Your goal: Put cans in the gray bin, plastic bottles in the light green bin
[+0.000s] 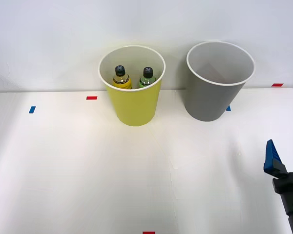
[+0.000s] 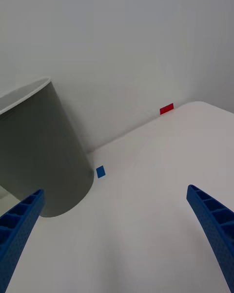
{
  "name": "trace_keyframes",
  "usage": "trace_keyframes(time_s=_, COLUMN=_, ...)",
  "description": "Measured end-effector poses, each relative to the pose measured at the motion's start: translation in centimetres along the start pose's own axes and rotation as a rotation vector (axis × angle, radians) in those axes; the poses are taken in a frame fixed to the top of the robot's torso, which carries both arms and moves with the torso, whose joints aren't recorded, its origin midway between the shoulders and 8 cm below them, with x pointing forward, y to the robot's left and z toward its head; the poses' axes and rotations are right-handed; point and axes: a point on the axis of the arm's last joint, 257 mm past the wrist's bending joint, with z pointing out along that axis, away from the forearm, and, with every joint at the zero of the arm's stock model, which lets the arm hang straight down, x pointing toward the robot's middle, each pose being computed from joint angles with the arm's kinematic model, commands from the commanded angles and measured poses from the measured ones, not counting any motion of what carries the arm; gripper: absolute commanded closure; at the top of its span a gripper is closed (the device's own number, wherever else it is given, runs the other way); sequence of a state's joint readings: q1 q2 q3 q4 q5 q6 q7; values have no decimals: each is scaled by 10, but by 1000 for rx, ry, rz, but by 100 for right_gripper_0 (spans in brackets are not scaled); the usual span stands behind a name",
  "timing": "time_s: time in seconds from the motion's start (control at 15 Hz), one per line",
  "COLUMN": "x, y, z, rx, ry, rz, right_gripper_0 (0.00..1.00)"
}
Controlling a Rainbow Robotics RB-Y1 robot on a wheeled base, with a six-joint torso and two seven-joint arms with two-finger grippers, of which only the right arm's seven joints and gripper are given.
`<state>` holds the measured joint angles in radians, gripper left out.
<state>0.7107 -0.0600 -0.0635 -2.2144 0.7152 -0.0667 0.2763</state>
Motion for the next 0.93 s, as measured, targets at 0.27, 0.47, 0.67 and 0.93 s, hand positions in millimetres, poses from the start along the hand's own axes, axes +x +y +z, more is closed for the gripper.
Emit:
trace_keyframes(time_s=0.27, x=19, y=-21, z=9, rx=33, ry=25, rz=-14, right_gripper_0=0)
trace_keyframes(time_s=0.47, x=28, y=-24, z=14, rx=43, ry=22, rz=-3, right_gripper_0=0)
trace_keyframes(time_s=0.67, x=33, y=-25, z=12, rx=29, ry=6, rz=-86, right_gripper_0=0)
trace_keyframes(time_s=0.93, x=50, y=-13, z=3, rx=-74, ry=-37, rz=-217, right_gripper_0=0)
